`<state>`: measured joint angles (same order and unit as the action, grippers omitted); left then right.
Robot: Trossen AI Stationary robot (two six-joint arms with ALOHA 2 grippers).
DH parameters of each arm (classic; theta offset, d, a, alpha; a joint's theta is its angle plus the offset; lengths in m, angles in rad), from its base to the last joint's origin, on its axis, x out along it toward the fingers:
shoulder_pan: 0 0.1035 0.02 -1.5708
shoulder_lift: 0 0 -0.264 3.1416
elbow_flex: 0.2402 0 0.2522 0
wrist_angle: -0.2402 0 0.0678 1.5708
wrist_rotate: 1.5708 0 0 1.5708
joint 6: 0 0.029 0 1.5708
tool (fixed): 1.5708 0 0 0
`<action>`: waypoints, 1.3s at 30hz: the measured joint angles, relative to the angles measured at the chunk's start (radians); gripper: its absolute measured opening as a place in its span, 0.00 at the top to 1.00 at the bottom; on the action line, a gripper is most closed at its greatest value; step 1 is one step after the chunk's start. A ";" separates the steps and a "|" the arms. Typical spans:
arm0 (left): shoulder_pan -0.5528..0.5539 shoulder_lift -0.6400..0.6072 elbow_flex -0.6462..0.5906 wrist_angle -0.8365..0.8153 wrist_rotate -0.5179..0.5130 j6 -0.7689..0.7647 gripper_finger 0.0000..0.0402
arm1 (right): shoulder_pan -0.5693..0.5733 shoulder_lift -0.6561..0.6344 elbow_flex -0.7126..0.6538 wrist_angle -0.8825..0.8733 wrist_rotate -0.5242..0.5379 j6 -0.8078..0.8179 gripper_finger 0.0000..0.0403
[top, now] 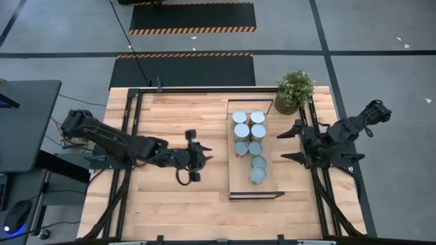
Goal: Pick and place cans onto a shelf
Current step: Return to home position
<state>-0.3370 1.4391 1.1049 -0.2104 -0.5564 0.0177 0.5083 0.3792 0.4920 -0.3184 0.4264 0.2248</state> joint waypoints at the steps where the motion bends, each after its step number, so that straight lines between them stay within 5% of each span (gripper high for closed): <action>1: 0.000 -0.026 0.000 -0.046 -0.005 0.004 0.71 | 0.000 -0.023 -0.007 0.002 0.009 -0.011 0.09; 12: 0.002 -0.383 0.000 -0.316 -0.005 -0.006 0.82 | -0.001 -0.229 -0.059 0.015 0.206 -0.070 0.09; 21: 0.002 -0.569 -0.044 -0.404 0.004 -0.002 0.87 | -0.004 -0.239 -0.083 0.164 0.227 -0.205 0.09; 28: 0.009 -0.782 -0.363 -0.110 0.037 -0.064 0.94 | -0.044 -0.250 -0.272 0.523 0.178 -0.315 0.09; 39: 0.009 -1.087 -0.765 0.332 0.001 -0.006 0.99 | -0.223 -0.272 -0.455 0.743 0.104 -0.274 0.13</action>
<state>-0.3283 0.3523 0.3395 0.1216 -0.5558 0.0122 0.2857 0.1073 0.0373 0.4243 0.5301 -0.0493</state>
